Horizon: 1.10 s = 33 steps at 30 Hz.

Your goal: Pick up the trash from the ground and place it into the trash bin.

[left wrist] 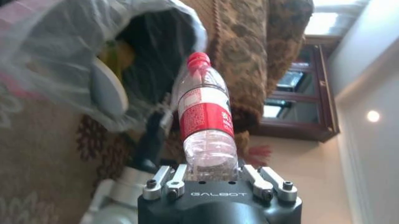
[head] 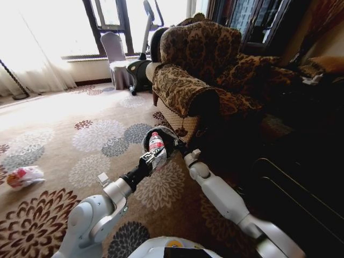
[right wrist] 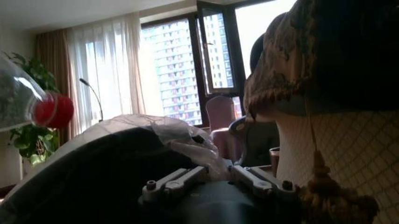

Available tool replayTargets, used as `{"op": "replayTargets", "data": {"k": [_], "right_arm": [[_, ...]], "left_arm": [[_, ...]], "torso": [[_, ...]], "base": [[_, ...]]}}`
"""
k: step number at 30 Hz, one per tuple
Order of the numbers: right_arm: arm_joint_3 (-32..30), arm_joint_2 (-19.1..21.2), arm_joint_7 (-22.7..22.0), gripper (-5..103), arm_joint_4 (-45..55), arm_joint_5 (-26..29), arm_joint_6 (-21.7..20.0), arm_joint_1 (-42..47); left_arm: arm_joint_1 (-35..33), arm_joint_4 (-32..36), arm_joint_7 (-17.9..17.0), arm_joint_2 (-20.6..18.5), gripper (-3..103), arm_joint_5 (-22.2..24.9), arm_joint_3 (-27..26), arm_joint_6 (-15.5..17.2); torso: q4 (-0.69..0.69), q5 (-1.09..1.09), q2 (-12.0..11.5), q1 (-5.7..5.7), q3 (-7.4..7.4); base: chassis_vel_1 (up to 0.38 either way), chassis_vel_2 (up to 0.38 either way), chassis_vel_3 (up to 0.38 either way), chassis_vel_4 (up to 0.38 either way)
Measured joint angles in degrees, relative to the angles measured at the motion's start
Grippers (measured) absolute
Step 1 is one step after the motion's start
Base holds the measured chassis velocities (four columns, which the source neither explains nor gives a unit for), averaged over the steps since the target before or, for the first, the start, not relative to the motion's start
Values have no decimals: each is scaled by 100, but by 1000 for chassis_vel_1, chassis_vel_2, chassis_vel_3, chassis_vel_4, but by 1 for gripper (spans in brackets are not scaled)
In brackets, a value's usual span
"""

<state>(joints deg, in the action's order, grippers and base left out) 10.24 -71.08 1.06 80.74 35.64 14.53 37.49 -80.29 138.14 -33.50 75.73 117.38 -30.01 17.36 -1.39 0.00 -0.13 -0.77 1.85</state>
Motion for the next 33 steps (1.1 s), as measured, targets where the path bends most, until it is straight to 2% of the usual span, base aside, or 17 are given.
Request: {"op": "replayTargets", "data": {"k": [4, 9, 10, 11, 13, 16, 19, 20, 22, 25, 26, 33], "right_arm": [[20, 18, 0, 0, 104, -22, -14, 52], [20, 45, -1, 0, 151, -28, -32, 73], [7, 68, -1, 0, 170, -30, -40, 97], [7, 68, -1, 0, 170, -30, -40, 97], [-22, 98, -2, 0, 192, -30, -45, 138], [-51, 124, -3, 0, 226, -32, -52, 195], [-109, 137, -3, 0, 281, -51, -61, 306], [-109, 137, -3, 0, 281, -51, -61, 306], [-156, 143, -3, 0, 329, -73, -69, 395], [-190, 150, -3, 0, 361, -85, -78, 448], [-217, 159, -3, 0, 391, -91, -83, 490], [-313, 206, -2, 0, 506, -100, -105, 653]], "left_arm": [[188, -421, -62, 131, 33, -169, 157, -145], [270, -660, 63, 256, 30, -292, 290, -207], [326, -798, 81, 333, 41, -332, 308, -251], [326, -798, 81, 333, 41, -332, 308, -251], [360, -896, 205, 366, 52, -307, 292, -309], [364, -909, 319, 354, 57, -239, 269, -320], [337, -902, 454, 330, 74, -204, 247, -273], [337, -902, 454, 330, 74, -204, 247, -273], [298, -887, 490, 314, 85, -169, 237, -180], [287, -881, 484, 321, 90, -163, 253, -168], [282, -880, 481, 337, 99, -206, 269, -159], [186, -804, 586, 247, 100, -539, 253, -9]], "torso": [[1, 0, 0, 0, 0], [1, 1, 0, 0, 0], [0, 0, 0, 0, 0], [0, 0, 0, 0, 0], [1, 0, 0, 0, 0], [1, 1, 0, 0, 0], [1, 1, 0, 0, 0], [1, 1, 0, 0, 0], [1, 1, 0, 0, 0], [1, 1, 0, 0, 0], [1, 1, 0, 0, 0], [1, 0, 0, 0, 0]], "base": [[0, 0, 0, 0], [0, 0, 0, 0], [0, 0, 0, 0], [0, 0, 0, 0], [0, 0, 0, 0], [0, 0, 0, 0], [0, 0, 0, 0], [0, 0, 0, 0], [0, 0, 0, 0], [0, 0, 0, 0], [0, 0, 0, 0], [0, 0, 0, 0]]}}
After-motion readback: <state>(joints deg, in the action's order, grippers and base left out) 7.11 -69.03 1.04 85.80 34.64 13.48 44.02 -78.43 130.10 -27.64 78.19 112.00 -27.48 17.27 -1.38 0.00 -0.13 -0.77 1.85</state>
